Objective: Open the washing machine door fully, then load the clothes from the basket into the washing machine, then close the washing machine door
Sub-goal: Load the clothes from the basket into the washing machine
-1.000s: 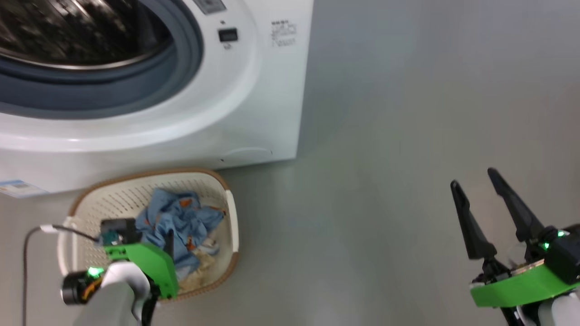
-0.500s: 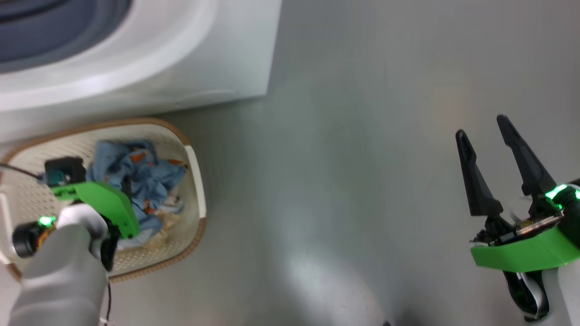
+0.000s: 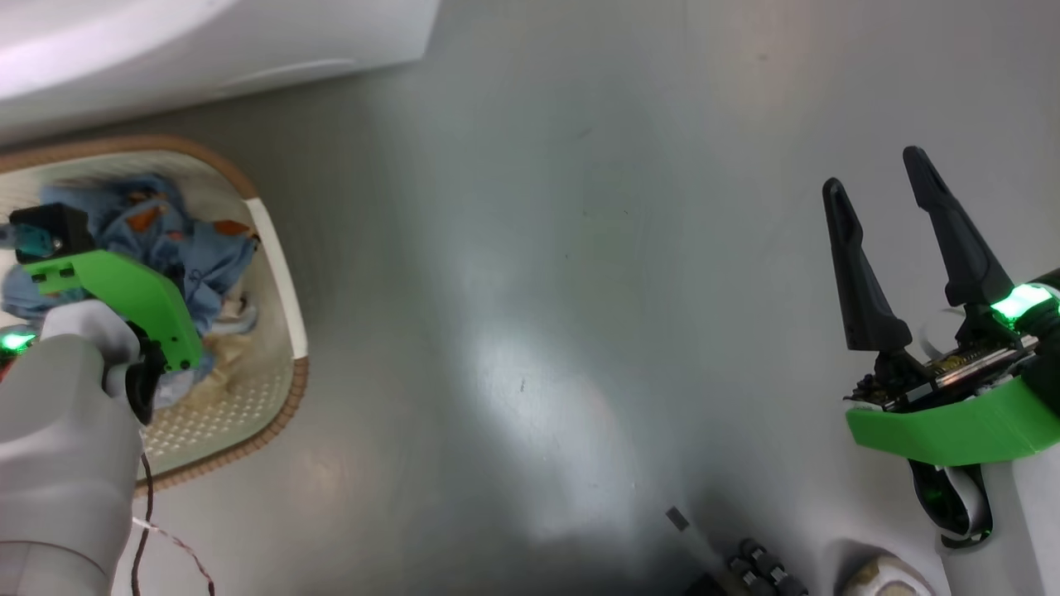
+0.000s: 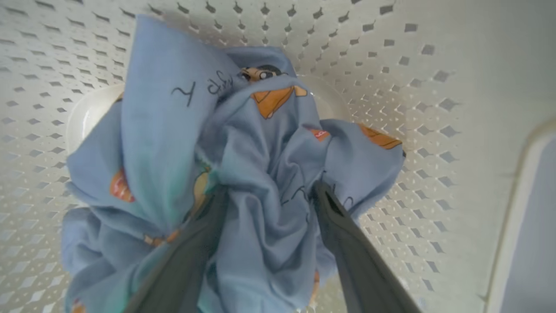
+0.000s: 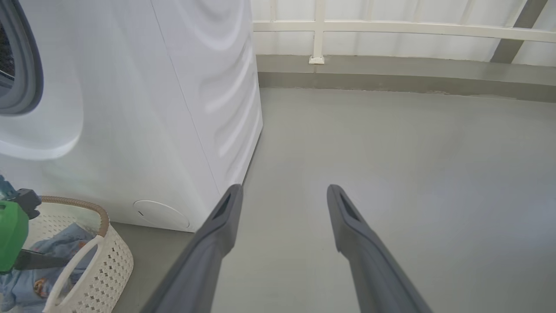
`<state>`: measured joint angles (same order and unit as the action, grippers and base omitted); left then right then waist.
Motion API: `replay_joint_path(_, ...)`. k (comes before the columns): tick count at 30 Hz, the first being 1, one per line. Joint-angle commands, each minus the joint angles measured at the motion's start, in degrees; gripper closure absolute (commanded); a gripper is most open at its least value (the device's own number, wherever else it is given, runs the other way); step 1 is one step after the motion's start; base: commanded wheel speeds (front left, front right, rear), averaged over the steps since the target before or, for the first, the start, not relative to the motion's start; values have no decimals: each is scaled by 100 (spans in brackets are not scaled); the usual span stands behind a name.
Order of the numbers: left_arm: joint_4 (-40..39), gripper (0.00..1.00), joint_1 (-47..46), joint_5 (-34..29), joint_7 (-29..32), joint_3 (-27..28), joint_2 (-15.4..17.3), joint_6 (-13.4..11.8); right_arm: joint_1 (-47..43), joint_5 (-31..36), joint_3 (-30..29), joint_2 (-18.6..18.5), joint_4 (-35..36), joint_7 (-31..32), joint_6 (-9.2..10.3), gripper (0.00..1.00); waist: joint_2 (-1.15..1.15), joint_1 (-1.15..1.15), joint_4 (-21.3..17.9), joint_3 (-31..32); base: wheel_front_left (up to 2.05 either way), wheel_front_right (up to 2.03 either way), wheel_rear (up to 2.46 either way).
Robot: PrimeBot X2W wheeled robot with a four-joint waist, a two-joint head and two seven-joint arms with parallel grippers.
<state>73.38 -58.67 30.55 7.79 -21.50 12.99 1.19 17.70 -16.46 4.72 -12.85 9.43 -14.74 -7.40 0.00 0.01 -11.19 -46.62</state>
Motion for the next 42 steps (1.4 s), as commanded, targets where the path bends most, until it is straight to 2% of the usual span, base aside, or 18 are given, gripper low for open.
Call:
replay_joint_path(1, -4, 0, 20, 13, 64, 70, 268, -70, -99, -34, 95, -40, 154, -26, -9, 0, 0, -1, -154, -252, 0, 0, 0)
replay_joint_path(3, 3, 0, -2, 16, 89, 58, 280, -98, -82, -35, 96, -36, 156, -26, -9, 0, 0, -1, -166, -283, 0, 0, 0)
replay_joint_path(4, 6, 17, -11, 2, 81, 38, 293, -106, -79, -1, 105, -52, 145, -26, -9, 0, 0, -1, -174, -296, 0, 0, 0)
replay_joint_path(5, 8, 64, -16, 16, 82, 42, 298, -93, -70, 33, 118, -58, 142, -26, -9, 0, 0, -1, -181, -308, 0, 0, 0)
replay_joint_path(6, 11, 100, -19, 35, 91, 50, 300, -82, -58, 42, 123, -45, 144, -26, -9, 0, 0, -1, -188, -317, 0, 0, 0)
replay_joint_path(16, 28, 100, 59, 85, 21, 5, 233, -68, -53, 102, 99, -47, 121, -26, -9, 0, 0, -1, -109, -246, 0, 0, 0)
replay_joint_path(22, 32, 100, 168, 86, -298, -50, 101, -48, -129, 145, 3, -103, 131, -26, -9, 0, 0, -1, 90, -81, 0, 0, 0)
replay_joint_path(32, -6, 100, 501, 76, -1317, -135, -153, 33, -392, 166, -171, -243, 180, -26, -9, 0, 0, -1, 556, 320, 0, 0, 0)
replay_joint_path(37, -22, 100, 761, 185, -1924, -38, -264, -50, -531, 195, -169, -334, 170, -26, -9, 0, 0, -1, 739, 657, 0, 0, 0)
replay_joint_path(42, -212, 100, 1095, 277, -2230, 93, -277, -108, -670, 209, -170, -376, 119, -26, -9, 0, 0, -1, 858, 1044, 0, 0, 0)
